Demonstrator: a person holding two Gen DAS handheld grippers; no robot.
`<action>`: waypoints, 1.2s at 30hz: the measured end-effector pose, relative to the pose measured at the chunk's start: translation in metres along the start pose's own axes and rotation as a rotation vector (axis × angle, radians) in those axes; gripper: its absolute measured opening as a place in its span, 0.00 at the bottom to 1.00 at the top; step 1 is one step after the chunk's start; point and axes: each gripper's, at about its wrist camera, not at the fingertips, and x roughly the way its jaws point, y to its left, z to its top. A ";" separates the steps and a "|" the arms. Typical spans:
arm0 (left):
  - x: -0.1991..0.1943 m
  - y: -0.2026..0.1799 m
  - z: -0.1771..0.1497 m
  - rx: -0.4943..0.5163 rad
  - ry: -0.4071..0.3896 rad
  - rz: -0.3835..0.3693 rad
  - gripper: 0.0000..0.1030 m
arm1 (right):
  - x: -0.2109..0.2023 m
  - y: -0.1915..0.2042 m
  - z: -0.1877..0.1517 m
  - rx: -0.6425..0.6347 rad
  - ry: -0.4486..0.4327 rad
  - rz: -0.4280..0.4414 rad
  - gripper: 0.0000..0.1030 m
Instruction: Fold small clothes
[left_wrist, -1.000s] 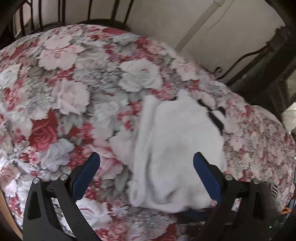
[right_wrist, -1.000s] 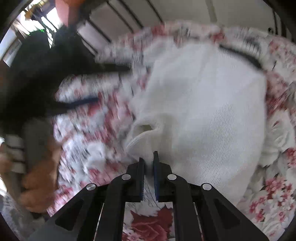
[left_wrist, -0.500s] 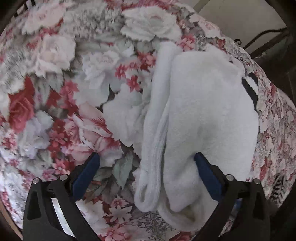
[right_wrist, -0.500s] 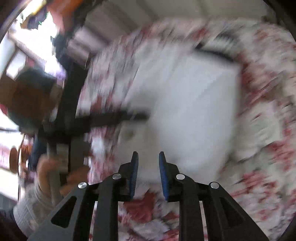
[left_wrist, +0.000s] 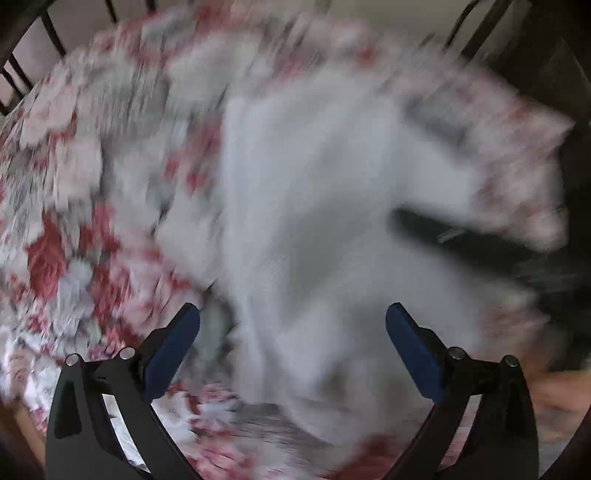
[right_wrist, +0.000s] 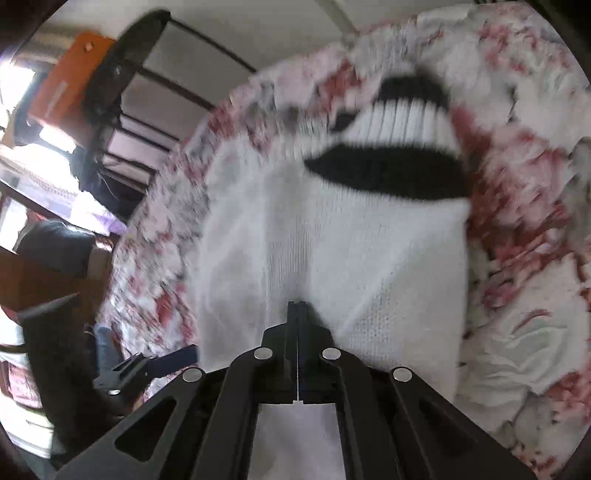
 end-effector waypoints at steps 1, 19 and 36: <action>0.008 0.008 0.000 -0.028 0.019 -0.047 0.96 | 0.003 0.002 -0.002 -0.024 0.020 -0.012 0.00; -0.001 0.018 0.002 -0.043 0.019 -0.017 0.96 | -0.043 -0.025 -0.020 -0.001 0.033 -0.090 0.00; -0.003 0.031 0.000 -0.078 0.068 -0.038 0.96 | -0.025 -0.018 -0.076 -0.069 0.233 -0.070 0.00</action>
